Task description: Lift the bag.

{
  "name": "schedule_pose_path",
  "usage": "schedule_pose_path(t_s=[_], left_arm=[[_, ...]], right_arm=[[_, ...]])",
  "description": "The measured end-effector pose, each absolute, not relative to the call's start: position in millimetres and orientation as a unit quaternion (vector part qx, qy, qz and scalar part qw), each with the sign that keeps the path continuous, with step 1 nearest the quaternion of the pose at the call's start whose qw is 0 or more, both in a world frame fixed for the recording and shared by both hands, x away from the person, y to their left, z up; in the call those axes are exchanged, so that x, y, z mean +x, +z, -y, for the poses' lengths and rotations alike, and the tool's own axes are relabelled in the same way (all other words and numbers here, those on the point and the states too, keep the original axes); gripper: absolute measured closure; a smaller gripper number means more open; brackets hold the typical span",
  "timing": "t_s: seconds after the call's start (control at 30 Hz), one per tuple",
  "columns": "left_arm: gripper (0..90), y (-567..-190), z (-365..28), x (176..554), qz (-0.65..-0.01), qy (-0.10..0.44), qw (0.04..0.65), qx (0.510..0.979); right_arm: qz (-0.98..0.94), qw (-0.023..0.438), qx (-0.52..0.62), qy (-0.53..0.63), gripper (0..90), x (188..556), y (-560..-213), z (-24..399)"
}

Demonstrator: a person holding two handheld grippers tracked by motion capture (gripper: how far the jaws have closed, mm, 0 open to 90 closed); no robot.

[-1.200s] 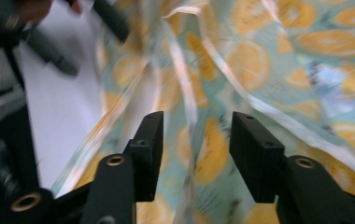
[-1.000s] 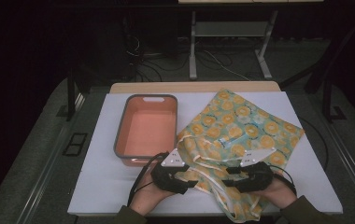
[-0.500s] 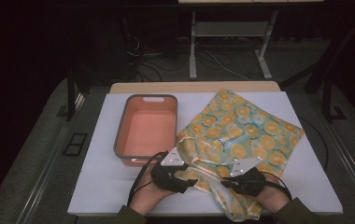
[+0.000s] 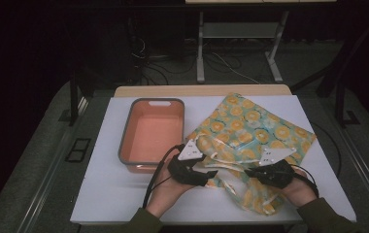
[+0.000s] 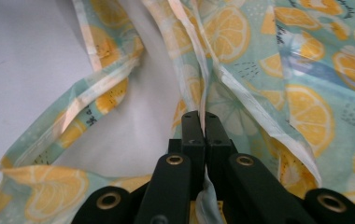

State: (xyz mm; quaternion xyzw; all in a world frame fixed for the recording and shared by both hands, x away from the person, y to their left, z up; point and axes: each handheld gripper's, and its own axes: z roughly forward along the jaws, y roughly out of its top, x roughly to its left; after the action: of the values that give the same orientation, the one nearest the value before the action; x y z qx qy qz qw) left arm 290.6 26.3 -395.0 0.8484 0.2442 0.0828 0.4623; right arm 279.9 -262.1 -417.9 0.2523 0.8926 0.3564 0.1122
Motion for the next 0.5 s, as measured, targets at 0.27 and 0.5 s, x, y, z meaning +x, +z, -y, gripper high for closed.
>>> schedule_pose_path(t_s=[0.27,0.5], left_arm=[[29.5,-405.5,7.9,309.8,-0.255,0.115,0.422,0.863],[31.6,-418.6,24.5,316.7,-0.265,0.118,0.392,0.873]], right_arm=[[-0.880,0.112,0.265,0.377,89.2,290.2,-412.1,281.2],[-0.869,0.110,0.274,0.397,89.2,296.6,-407.0,291.2]])
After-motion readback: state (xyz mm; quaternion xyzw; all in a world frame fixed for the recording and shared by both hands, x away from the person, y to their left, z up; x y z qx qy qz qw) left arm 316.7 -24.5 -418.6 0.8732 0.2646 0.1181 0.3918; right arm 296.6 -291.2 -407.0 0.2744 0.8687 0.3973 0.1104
